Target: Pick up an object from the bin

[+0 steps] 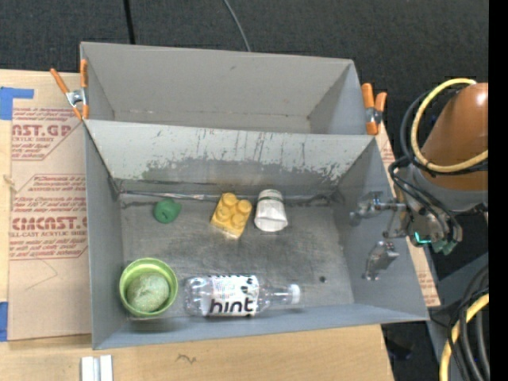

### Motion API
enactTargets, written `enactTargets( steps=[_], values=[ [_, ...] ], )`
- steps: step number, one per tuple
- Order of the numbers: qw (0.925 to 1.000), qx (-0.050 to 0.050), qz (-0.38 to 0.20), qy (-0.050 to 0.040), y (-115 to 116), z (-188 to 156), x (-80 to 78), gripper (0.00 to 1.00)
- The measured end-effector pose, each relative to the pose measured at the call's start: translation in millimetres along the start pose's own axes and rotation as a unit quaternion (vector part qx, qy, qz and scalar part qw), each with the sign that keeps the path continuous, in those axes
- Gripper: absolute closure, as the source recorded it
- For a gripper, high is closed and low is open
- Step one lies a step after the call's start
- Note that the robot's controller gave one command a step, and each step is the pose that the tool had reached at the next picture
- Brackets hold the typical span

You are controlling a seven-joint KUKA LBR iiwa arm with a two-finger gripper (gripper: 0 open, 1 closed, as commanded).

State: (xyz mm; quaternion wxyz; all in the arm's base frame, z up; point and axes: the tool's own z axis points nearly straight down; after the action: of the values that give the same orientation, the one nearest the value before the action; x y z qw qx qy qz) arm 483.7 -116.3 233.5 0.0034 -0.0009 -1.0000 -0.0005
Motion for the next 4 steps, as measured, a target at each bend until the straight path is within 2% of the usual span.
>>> enactTargets(
  steps=[1,2,3,4],
  values=[
    [1.0,0.001,-0.001,-0.0041,0.7,-4.3,-1.7,0.0],
    [0.9998,0.001,-0.017,-0.0064,41.5,65.9,-5.0,0.0],
    [0.9998,0.0,-0.022,0.0001,77.4,81.4,-2.2,0.0],
    [0.9936,0.001,-0.113,-0.0045,128.1,114.1,-5.4,0.0]
  ],
)
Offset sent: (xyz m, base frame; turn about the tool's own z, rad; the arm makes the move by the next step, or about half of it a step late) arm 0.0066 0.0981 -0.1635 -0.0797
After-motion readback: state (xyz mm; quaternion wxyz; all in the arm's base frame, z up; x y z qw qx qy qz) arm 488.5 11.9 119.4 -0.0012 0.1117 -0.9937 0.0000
